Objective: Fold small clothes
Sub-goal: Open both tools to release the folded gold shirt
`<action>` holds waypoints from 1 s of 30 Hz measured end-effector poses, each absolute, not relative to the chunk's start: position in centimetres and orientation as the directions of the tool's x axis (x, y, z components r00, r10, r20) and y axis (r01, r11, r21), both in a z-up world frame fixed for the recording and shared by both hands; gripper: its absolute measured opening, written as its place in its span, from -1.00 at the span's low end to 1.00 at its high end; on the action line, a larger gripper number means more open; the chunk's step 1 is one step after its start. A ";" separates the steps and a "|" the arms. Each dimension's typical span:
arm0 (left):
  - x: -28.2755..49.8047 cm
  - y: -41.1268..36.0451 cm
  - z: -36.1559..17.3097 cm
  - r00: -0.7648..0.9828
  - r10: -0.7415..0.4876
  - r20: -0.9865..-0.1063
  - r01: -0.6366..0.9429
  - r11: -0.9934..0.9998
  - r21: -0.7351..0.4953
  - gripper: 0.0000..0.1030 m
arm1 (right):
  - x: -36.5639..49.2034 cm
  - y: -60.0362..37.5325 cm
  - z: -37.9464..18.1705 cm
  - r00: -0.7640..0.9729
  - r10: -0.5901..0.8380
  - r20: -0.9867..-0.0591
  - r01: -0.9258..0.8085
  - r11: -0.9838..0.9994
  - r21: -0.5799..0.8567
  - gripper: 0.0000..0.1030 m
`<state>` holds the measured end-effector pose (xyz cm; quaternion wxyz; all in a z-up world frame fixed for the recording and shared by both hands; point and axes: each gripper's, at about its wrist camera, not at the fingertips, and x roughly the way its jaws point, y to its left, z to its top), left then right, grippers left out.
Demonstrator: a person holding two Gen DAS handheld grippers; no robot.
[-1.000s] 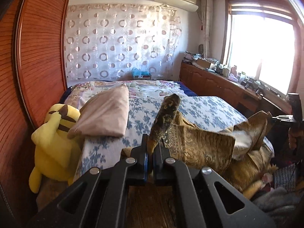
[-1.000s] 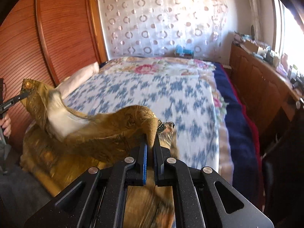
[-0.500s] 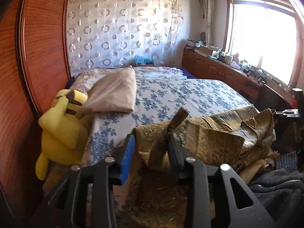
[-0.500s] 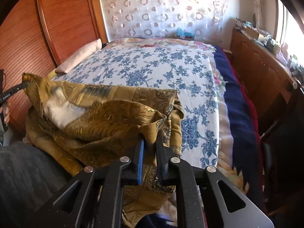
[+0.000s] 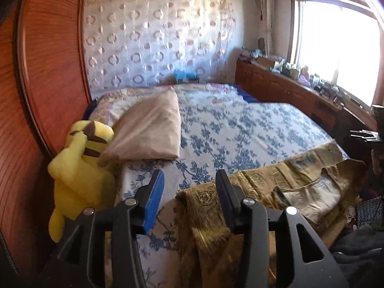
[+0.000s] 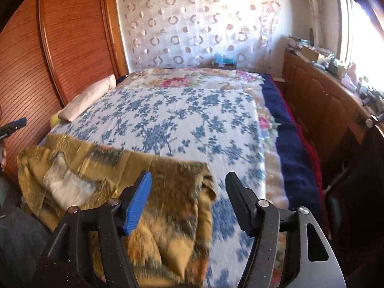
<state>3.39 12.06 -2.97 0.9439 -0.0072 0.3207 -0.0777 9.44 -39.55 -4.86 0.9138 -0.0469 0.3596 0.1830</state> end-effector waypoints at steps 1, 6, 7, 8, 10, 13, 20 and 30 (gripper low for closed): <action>4.2 11.9 -3.5 0.769 -0.156 -0.620 0.146 0.987 -0.067 -0.16 | 10.3 -39.1 -5.3 0.668 0.301 -0.681 -0.374 0.927 0.043 0.34; 7.0 11.2 -6.4 0.703 -0.189 -0.686 0.174 0.980 -0.091 -0.16 | 13.4 -37.6 -7.5 0.631 0.301 -0.715 -0.392 0.919 0.041 0.35; 7.4 11.2 -7.0 0.687 -0.201 -0.698 0.177 0.978 -0.107 -0.16 | 14.1 -37.3 -8.1 0.620 0.300 -0.725 -0.397 0.917 0.039 0.35; 7.6 11.2 -7.4 0.676 -0.202 -0.708 0.174 0.978 -0.113 -0.16 | 14.4 -37.1 -8.4 0.614 0.296 -0.731 -0.397 0.917 0.037 0.36; 8.0 11.2 -8.5 0.657 -0.195 -0.728 0.168 0.980 -0.111 -0.16 | 15.2 -36.8 -9.3 0.599 0.288 -0.747 -0.396 0.917 0.036 0.36; 8.3 11.4 -9.6 0.630 -0.187 -0.754 0.152 0.982 -0.116 -0.16 | 16.1 -36.6 -10.4 0.576 0.281 -0.767 -0.396 0.917 0.038 0.36; 8.4 11.4 -10.4 0.615 -0.196 -0.764 0.145 0.980 -0.134 -0.16 | 16.9 -37.0 -11.9 0.539 0.269 -0.798 -0.386 0.921 0.050 0.36; 8.4 11.2 -10.7 0.616 -0.195 -0.763 0.163 0.979 -0.118 -0.32 | 16.9 -37.0 -12.3 0.536 0.253 -0.806 -0.381 0.924 0.037 0.37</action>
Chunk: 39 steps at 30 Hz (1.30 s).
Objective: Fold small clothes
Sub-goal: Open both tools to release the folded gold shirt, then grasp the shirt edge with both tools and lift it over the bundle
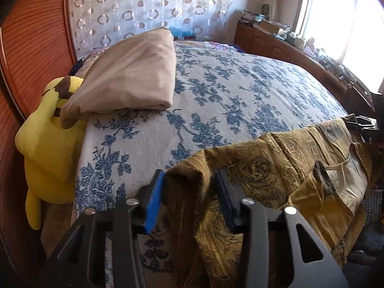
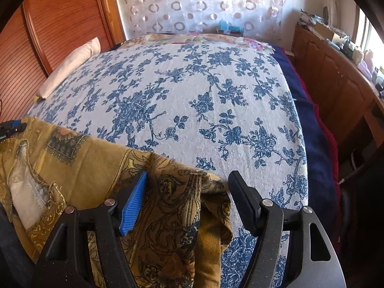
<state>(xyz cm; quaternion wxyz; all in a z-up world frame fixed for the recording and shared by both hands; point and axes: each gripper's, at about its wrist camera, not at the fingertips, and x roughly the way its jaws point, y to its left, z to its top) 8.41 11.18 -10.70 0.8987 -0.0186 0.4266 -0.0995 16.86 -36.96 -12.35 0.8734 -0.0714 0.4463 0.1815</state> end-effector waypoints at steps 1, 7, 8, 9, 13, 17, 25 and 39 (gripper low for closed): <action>8.3 11.1 -10.6 0.621 -0.190 -0.761 0.168 0.980 -0.107 -0.44 | 16.7 -36.8 -12.4 0.539 0.248 -0.805 -0.383 0.923 0.028 0.36; 7.4 10.7 -9.7 0.631 -0.233 -0.740 0.217 0.969 -0.120 -0.94 | 15.3 -36.2 -12.2 0.525 0.294 -0.798 -0.451 0.892 0.032 -0.74; 7.1 10.6 -9.3 0.641 -0.240 -0.729 0.224 0.967 -0.121 -0.95 | 15.1 -36.2 -12.1 0.524 0.303 -0.796 -0.457 0.889 0.037 -0.81; 6.7 10.5 -8.7 0.655 -0.246 -0.714 0.228 0.966 -0.124 -0.96 | 14.8 -36.1 -12.0 0.531 0.303 -0.791 -0.457 0.889 0.034 -0.83; 4.3 9.3 -5.2 0.729 -0.225 -0.646 0.255 0.966 -0.048 -0.96 | 13.3 -36.1 -10.2 0.587 0.306 -0.749 -0.441 0.897 0.021 -0.86; 1.7 8.6 -0.7 0.798 -0.245 -0.550 0.282 0.959 -0.019 -0.96 | 11.1 -36.5 -5.9 0.664 0.330 -0.672 -0.424 0.905 0.025 -0.87; -0.6 10.4 9.1 0.892 -0.287 -0.348 0.294 0.955 -0.035 -0.96 | 8.4 -35.4 4.9 0.758 0.362 -0.543 -0.467 0.882 -0.065 -0.88; 21.7 12.1 10.0 0.883 -0.068 -0.464 0.108 0.992 0.059 -0.72 | 27.9 -32.3 13.3 0.846 0.173 -0.504 -0.302 0.935 -0.184 -0.59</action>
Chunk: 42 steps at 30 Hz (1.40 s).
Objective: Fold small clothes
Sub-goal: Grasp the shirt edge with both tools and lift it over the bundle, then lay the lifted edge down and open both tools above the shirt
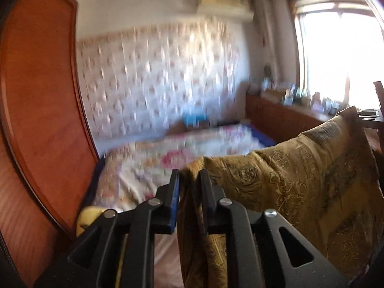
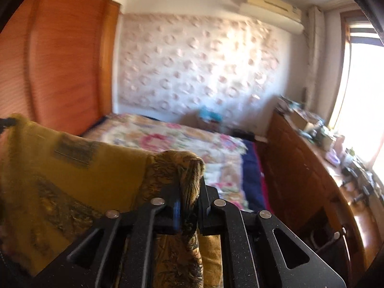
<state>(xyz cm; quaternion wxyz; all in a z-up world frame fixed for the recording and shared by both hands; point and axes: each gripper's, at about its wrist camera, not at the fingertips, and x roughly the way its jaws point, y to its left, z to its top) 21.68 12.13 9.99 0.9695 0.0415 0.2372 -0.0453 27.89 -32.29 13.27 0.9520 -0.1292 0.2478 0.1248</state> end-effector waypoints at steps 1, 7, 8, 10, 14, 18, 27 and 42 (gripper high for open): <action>23.1 12.3 8.2 0.859 -0.069 -0.507 0.111 0.992 0.054 -0.70 | 29.9 -32.2 11.8 0.830 0.129 -0.542 -0.274 0.942 -0.195 -0.08; 22.8 11.2 1.6 0.788 -0.098 -0.607 0.142 0.990 0.024 -0.35 | 34.3 -33.3 2.5 0.743 0.059 -0.666 -0.192 0.973 -0.127 0.05; 22.3 11.1 0.5 0.775 -0.106 -0.623 0.153 0.988 0.022 -0.31 | 34.0 -33.3 1.7 0.734 0.065 -0.676 -0.205 0.970 -0.129 0.05; 21.2 10.1 -0.3 0.764 -0.115 -0.635 0.165 0.986 0.020 -0.27 | 32.8 -33.5 -0.1 0.717 0.081 -0.692 -0.235 0.963 -0.131 0.05; 19.7 8.7 -2.3 0.739 -0.142 -0.658 0.190 0.982 0.001 -0.24 | 29.7 -33.7 -2.2 0.692 0.136 -0.709 -0.280 0.956 -0.089 0.05; 18.0 7.6 -3.7 0.719 -0.179 -0.672 0.218 0.976 -0.026 -0.21 | 27.1 -34.4 -3.8 0.672 0.177 -0.719 -0.298 0.954 -0.043 0.05; 15.8 5.2 -7.6 0.664 -0.212 -0.717 0.271 0.962 -0.033 -0.18 | 21.9 -36.4 -9.1 0.629 0.223 -0.745 -0.294 0.955 0.037 0.05; 13.4 7.2 -10.0 0.642 -0.192 -0.742 0.206 0.976 -0.075 -0.17 | 17.6 -40.5 -11.5 0.650 0.172 -0.741 -0.186 0.980 0.065 0.11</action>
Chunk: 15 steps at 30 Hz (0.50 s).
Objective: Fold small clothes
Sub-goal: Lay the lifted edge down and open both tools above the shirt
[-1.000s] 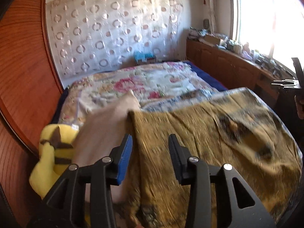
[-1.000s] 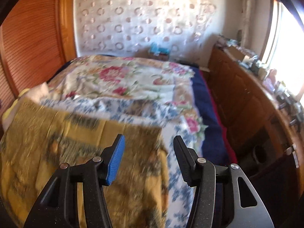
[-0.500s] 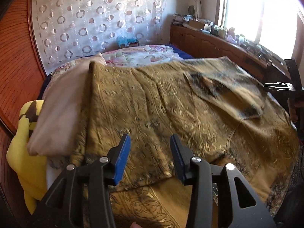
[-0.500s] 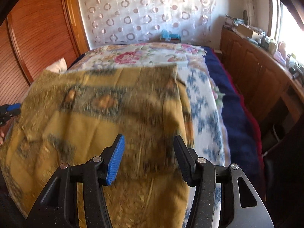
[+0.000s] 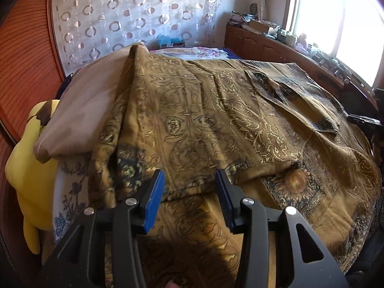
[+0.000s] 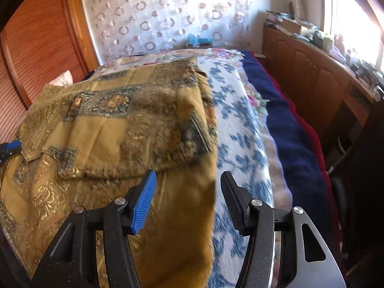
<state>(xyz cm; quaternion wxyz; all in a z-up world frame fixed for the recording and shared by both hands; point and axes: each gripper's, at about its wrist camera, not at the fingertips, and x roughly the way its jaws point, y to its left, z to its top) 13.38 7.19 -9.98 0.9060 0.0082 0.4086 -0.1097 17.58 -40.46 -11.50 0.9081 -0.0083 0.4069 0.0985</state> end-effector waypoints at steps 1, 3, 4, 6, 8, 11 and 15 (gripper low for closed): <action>13.1 7.4 -9.9 0.645 -0.188 -0.741 0.199 0.977 -0.075 -0.17 | 17.2 -40.6 -11.6 0.651 0.171 -0.740 -0.179 0.981 0.070 0.11; 12.3 8.0 -9.7 0.654 -0.180 -0.735 0.183 0.980 -0.077 -0.17 | 16.6 -40.8 -11.5 0.647 0.173 -0.743 -0.177 0.981 0.076 0.11; 11.9 8.3 -9.8 0.657 -0.176 -0.733 0.175 0.981 -0.079 -0.17 | 16.0 -40.9 -11.5 0.645 0.166 -0.746 -0.172 0.983 0.070 0.11; 11.1 9.1 -9.7 0.662 -0.162 -0.732 0.155 0.985 -0.078 -0.17 | 15.1 -40.9 -11.6 0.645 0.168 -0.746 -0.177 0.982 0.068 0.11; 10.1 9.7 -9.8 0.668 -0.137 -0.732 0.137 0.989 -0.060 -0.17 | 14.5 -40.7 -11.9 0.638 0.166 -0.752 -0.176 0.982 0.068 0.13; 8.7 10.7 -9.9 0.675 -0.088 -0.733 0.094 0.995 -0.033 -0.17 | 13.4 -40.7 -11.9 0.644 0.157 -0.749 -0.163 0.984 0.067 0.13; 6.6 12.9 -10.5 0.650 -0.072 -0.757 0.034 0.997 -0.066 -0.17 | 12.3 -40.4 -12.0 0.640 0.153 -0.753 -0.165 0.984 0.059 0.11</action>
